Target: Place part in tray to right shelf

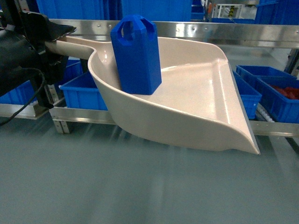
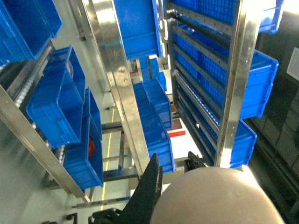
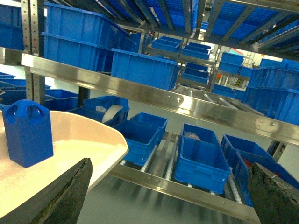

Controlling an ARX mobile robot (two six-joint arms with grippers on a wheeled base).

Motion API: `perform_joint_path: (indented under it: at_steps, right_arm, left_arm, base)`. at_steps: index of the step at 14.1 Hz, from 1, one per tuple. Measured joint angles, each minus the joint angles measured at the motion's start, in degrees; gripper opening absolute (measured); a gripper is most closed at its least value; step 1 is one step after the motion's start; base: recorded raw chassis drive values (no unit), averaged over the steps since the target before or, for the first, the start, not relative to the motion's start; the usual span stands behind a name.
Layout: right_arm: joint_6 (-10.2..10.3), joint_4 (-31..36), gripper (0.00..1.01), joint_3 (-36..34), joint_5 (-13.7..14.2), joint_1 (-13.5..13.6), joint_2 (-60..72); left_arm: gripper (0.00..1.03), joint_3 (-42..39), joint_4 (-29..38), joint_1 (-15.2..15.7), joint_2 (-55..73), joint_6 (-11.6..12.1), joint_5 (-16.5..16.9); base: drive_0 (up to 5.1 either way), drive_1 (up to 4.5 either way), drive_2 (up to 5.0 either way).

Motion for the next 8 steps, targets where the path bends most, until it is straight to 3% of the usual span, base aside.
perform_joint_path:
  at_steps: [4, 8]
  right_arm:
    - [0.0, 0.04, 0.98, 0.0, 0.04, -0.04, 0.0]
    - [0.02, -0.02, 0.98, 0.0, 0.04, 0.0, 0.02]
  left_arm:
    - [0.12, 0.0, -0.07, -0.33, 0.0, 0.02, 0.15]
    - [0.12, 0.0, -0.02, -0.02, 0.0, 0.0, 0.26]
  base:
    - [-1.5, -1.46, -1.5]
    - [0.0, 0.0, 0.0]
